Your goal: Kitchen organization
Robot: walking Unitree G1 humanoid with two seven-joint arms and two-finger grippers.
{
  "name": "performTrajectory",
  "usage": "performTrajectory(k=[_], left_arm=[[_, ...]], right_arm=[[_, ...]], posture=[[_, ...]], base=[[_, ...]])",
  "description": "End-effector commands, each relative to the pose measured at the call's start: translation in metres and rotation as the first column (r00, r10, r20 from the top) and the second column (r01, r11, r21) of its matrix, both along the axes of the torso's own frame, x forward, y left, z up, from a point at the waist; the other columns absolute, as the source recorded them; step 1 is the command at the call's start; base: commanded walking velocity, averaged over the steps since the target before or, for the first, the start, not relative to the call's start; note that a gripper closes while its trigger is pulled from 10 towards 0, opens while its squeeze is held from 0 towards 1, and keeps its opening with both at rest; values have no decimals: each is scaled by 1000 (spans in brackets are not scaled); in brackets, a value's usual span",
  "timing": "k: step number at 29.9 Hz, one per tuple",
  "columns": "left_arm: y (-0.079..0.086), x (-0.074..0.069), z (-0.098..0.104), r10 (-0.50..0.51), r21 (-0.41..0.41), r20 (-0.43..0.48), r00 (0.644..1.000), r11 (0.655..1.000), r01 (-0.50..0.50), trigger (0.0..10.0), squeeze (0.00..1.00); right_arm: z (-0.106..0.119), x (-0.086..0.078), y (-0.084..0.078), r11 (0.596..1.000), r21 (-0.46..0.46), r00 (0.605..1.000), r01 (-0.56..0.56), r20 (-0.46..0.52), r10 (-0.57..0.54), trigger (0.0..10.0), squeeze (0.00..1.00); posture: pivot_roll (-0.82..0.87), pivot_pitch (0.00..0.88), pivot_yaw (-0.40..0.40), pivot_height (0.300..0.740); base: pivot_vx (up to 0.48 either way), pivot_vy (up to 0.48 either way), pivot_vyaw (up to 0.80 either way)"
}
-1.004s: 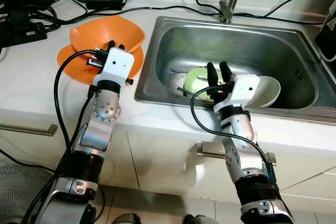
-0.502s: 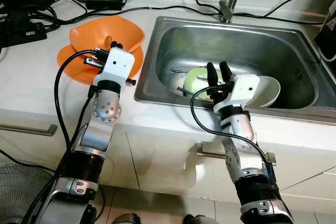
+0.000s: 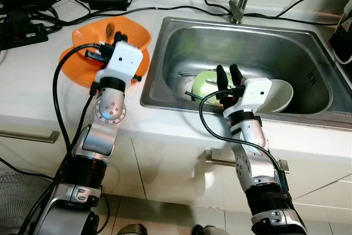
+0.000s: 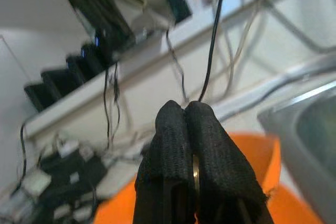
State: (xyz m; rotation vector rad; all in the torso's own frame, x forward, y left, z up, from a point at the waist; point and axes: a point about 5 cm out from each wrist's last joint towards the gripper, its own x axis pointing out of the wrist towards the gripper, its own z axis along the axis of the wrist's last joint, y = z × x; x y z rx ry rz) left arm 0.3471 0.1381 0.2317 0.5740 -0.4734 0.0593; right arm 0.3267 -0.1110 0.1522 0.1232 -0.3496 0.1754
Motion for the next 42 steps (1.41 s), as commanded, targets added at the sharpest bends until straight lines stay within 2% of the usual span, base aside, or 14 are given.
performTrajectory(k=[1,6,8,12,16,20,22,27,30,34,37,40,41,42], left_arm=[[-12,-3,12,-45,39,52,998,998,43,10000,0],[-26,-9,21,-110,64,85,990,992,105,10000,0],[-37,-14,20,-185,55,84,979,982,181,10000,0],[-46,-19,16,-244,48,71,967,969,241,10000,0],[-57,-25,9,-311,-8,41,950,950,312,10000,0],[-67,-26,-10,-376,-131,-20,926,920,371,10000,0],[-69,-26,-27,-380,-161,-75,922,917,365,10000,0],[-65,-28,-53,-379,-220,-163,911,914,341,10000,0],[-64,-28,-59,-380,-223,-192,905,915,337,10000,0],[-65,-28,-69,-464,-323,-246,851,867,379,10000,0],[-66,-30,-67,-488,-345,-226,843,850,399,10000,0],[-68,-31,-59,-513,-374,-192,836,826,421,10000,0],[-71,-31,-50,-535,-384,-162,829,808,447,10000,0],[-71,-31,-50,-535,-384,-162,829,808,447,10000,0]], right_arm=[[-10,1,0,1000,3,999,-1,-49,1,10000,0],[-10,1,1,1000,2,999,0,-48,0,10000,0],[-10,1,1,1000,-4,999,2,-48,-3,10000,0],[-11,1,1,1000,-5,999,4,-47,-4,10000,0],[-11,0,1,1000,-3,999,8,-46,-8,10000,0],[-11,1,0,1000,-3,999,16,-47,-16,10000,0],[-11,1,0,1000,-4,999,17,-47,-17,10000,0],[-11,1,0,1000,-14,998,20,-52,-21,10000,0],[-11,2,-1,1000,-18,998,21,-53,-22,10000,0],[-10,4,-5,999,-38,998,29,-48,-31,10000,0],[-8,6,-8,998,-45,998,37,-40,-39,10000,0],[-6,7,-10,998,-48,998,40,-36,-42,10000,0],[-6,8,-11,998,-50,998,42,-36,-44,10000,0],[-6,8,-11,998,-50,998,42,-36,-44,10000,0]], posture=[[2,82,-18,740],[0,79,-16,740],[1,80,-15,740],[2,81,-13,740],[-1,81,-12,740],[-5,77,-9,740],[-6,77,-7,740],[-8,76,-7,740],[-8,76,-7,740],[-7,75,-5,740],[-10,71,-6,740],[-11,69,-7,740],[-8,68,-11,740],[-8,68,-11,740]], base=[[0,0,0],[0,0,0],[0,0,0],[0,0,0],[0,0,0],[0,0,0],[0,0,0],[0,0,0],[0,0,0],[0,0,0],[0,0,0],[0,0,0],[0,0,0],[0,0,0]])
